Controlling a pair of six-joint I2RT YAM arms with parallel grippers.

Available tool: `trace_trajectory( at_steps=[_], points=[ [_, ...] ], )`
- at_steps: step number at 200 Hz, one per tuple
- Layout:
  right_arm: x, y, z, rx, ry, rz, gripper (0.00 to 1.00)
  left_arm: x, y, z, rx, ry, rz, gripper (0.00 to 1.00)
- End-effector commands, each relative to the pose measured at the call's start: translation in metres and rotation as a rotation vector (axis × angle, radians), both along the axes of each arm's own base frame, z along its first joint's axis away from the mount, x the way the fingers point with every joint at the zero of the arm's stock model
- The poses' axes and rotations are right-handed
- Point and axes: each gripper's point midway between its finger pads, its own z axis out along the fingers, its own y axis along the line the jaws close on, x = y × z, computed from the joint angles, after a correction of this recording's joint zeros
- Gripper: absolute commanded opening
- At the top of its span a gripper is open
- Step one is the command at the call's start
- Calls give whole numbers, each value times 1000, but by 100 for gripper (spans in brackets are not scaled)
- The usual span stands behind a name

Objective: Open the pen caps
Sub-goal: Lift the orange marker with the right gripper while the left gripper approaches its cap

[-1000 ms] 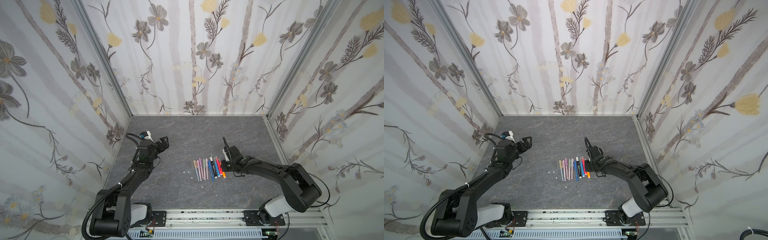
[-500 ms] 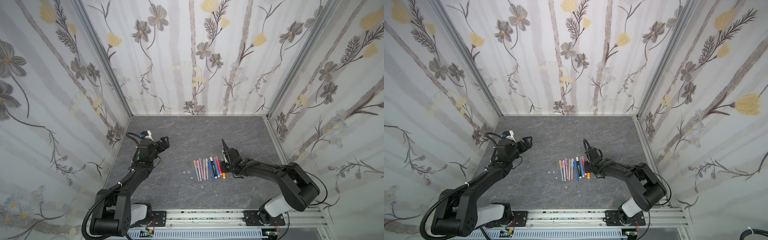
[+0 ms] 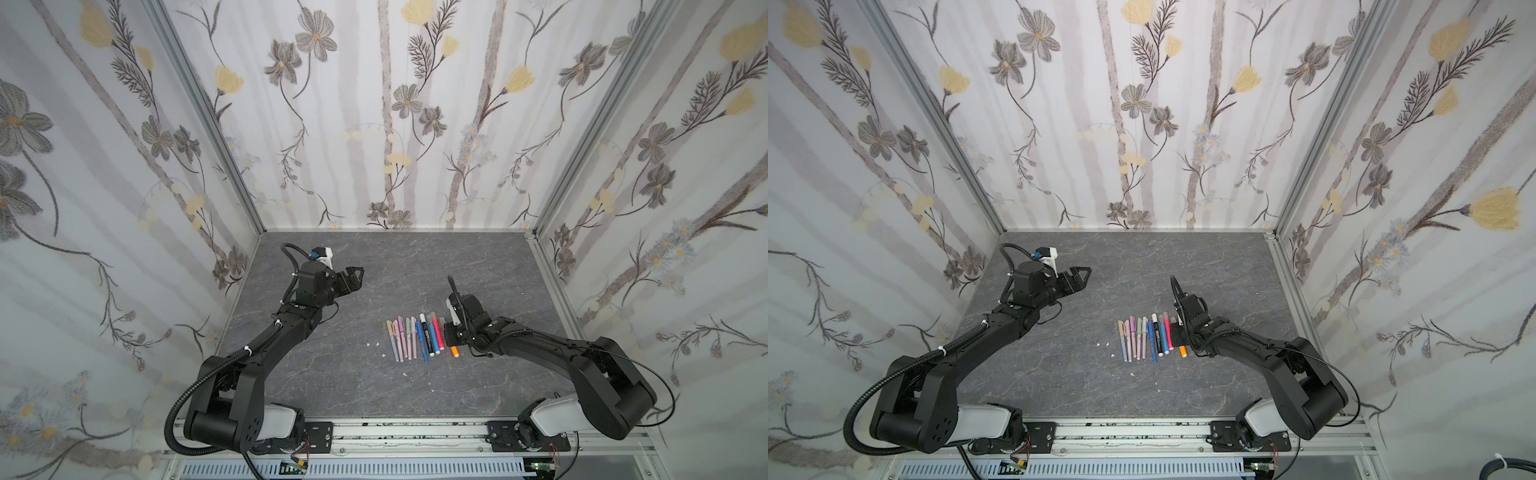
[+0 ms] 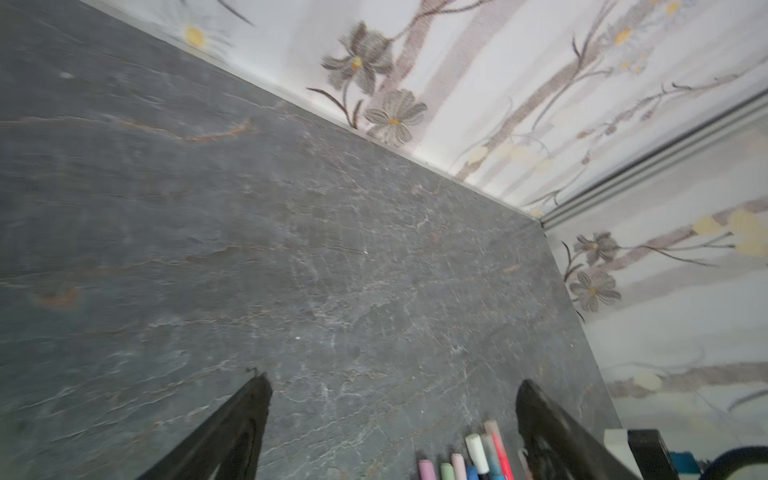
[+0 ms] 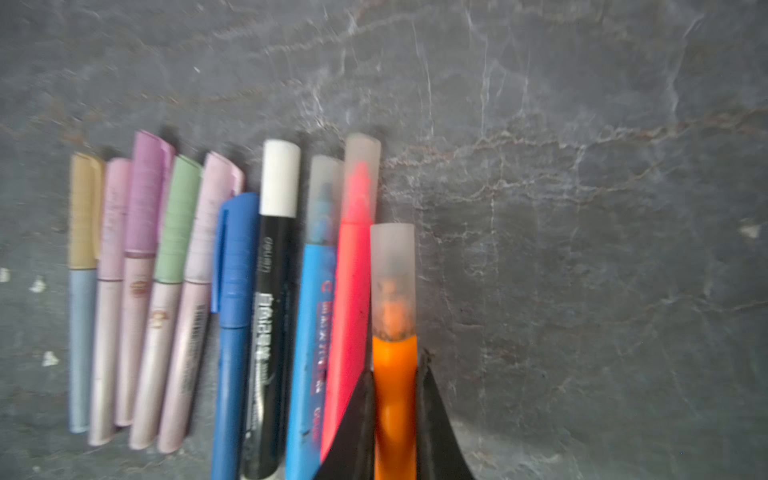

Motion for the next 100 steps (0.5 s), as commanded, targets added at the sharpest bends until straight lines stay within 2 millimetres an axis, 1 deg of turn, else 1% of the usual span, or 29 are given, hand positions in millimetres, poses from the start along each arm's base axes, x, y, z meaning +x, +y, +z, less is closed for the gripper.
trace_trajectory(
  at_steps=[1,12,31,49,64,76,92,100],
  points=[
    [6,5,27,22,-72,62,12,-13,-43,0,-36,38,-182,91],
    [9,5,39,34,-107,76,11,-17,-63,1,-66,51,-251,89],
    [10,13,59,73,-174,140,11,-25,-92,3,-132,69,-345,85],
    [15,16,77,107,-240,153,10,-32,-119,6,-198,86,-426,81],
    [19,19,87,134,-277,153,10,-37,-139,7,-218,95,-479,78],
    [21,23,94,161,-300,163,9,-40,-153,3,-212,106,-503,76],
    [24,29,101,193,-321,172,9,-42,-167,-4,-209,131,-531,71],
    [27,31,102,199,-325,169,9,-43,-173,-6,-213,139,-540,70]
  ],
)
